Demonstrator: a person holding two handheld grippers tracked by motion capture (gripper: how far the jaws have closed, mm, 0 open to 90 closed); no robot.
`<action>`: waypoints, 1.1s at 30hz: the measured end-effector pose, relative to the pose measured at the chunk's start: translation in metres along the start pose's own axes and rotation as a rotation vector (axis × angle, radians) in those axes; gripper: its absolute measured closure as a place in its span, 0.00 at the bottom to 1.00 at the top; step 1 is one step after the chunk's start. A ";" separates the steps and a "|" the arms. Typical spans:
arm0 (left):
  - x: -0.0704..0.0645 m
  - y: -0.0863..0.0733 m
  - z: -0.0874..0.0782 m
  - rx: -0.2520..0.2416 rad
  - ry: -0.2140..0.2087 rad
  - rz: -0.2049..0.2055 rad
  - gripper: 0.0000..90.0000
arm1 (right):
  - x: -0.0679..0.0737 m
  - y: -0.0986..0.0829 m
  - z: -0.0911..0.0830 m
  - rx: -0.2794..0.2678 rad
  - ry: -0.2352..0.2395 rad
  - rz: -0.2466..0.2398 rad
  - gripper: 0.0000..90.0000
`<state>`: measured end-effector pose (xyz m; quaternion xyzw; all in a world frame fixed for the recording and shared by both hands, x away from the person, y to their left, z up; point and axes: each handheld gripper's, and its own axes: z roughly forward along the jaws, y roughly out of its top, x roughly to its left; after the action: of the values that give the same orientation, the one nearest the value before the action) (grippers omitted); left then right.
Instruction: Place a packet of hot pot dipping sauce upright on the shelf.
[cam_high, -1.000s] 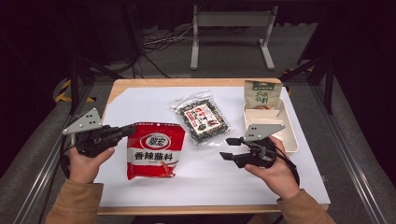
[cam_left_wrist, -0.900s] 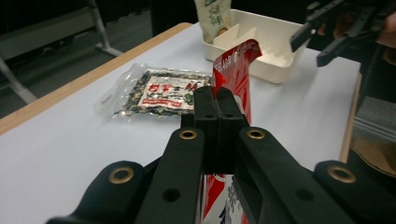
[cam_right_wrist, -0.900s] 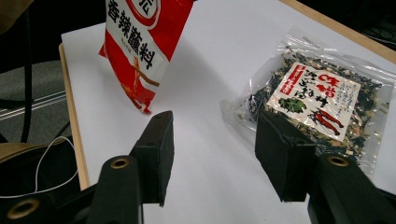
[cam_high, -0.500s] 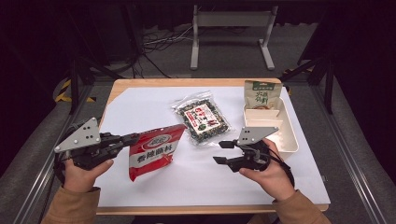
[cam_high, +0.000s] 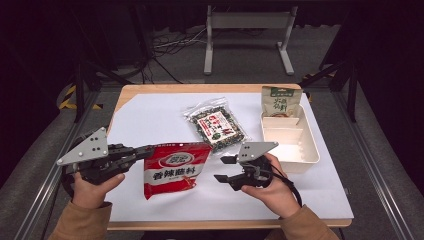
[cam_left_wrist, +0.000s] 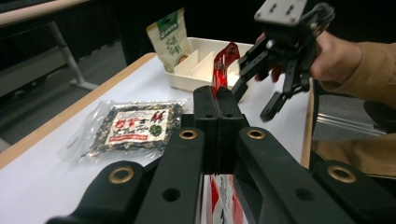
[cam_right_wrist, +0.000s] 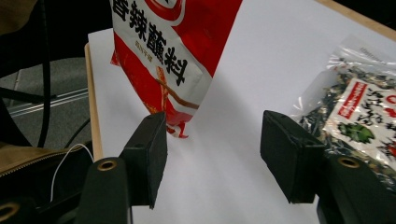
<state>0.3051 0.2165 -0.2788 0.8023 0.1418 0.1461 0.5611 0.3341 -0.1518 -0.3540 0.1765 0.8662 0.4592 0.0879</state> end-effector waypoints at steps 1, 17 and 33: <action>-0.002 0.001 0.001 -0.004 -0.005 0.000 1.00 | 0.001 0.000 0.002 0.005 0.004 -0.005 0.46; -0.023 0.012 0.029 0.013 -0.064 0.058 1.00 | 0.014 -0.012 0.027 -0.013 -0.011 -0.065 0.43; -0.030 0.013 0.033 -0.016 -0.076 0.063 1.00 | 0.009 -0.019 0.031 -0.098 0.041 -0.022 0.42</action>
<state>0.2920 0.1719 -0.2793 0.8069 0.0937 0.1341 0.5676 0.3315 -0.1347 -0.3875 0.1531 0.8462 0.5036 0.0835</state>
